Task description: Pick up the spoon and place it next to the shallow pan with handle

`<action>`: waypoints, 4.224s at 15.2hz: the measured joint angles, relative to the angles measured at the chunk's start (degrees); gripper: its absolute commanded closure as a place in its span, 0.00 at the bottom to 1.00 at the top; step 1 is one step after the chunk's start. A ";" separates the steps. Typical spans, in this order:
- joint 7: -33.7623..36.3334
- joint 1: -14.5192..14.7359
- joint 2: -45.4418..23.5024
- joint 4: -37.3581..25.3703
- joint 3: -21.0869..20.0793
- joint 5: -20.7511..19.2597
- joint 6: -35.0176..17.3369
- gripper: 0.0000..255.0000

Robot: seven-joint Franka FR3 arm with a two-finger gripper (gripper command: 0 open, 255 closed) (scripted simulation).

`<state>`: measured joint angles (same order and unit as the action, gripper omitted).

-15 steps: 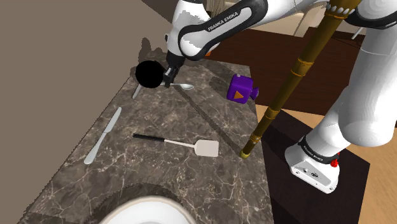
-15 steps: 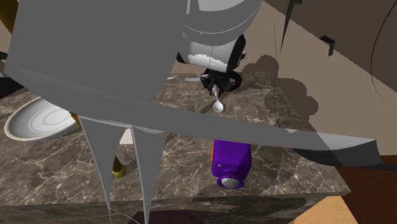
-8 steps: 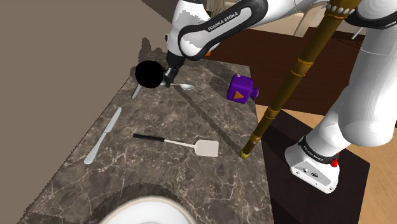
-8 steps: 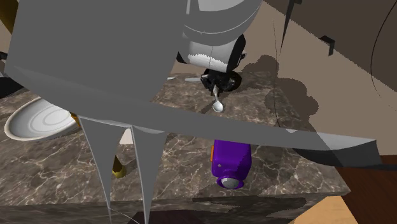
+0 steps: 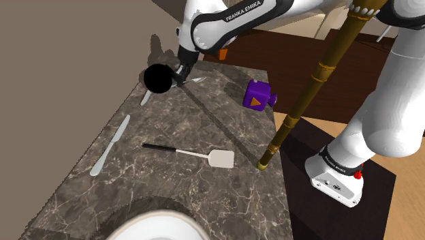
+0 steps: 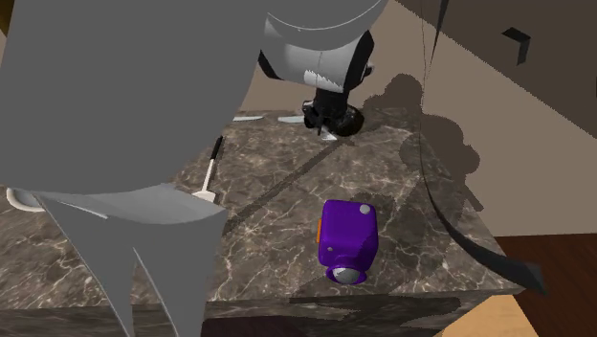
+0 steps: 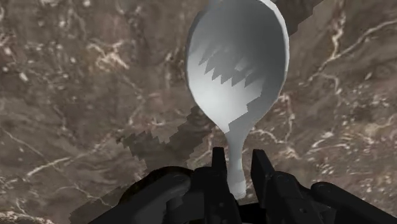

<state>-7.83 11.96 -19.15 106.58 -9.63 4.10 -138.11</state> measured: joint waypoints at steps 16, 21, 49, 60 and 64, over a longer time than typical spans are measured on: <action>1.01 -0.04 5.57 -4.37 -0.26 0.28 9.83 1.00; 4.89 2.23 12.45 4.99 -1.95 0.52 6.92 1.00; 35.95 18.22 42.20 33.95 -21.75 7.22 4.34 1.00; 46.37 20.90 41.91 35.54 -30.32 7.86 1.65 1.00; 47.26 20.11 39.79 37.20 -31.69 7.01 -2.00 1.00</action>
<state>39.43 32.07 20.64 143.78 -41.32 11.11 -140.11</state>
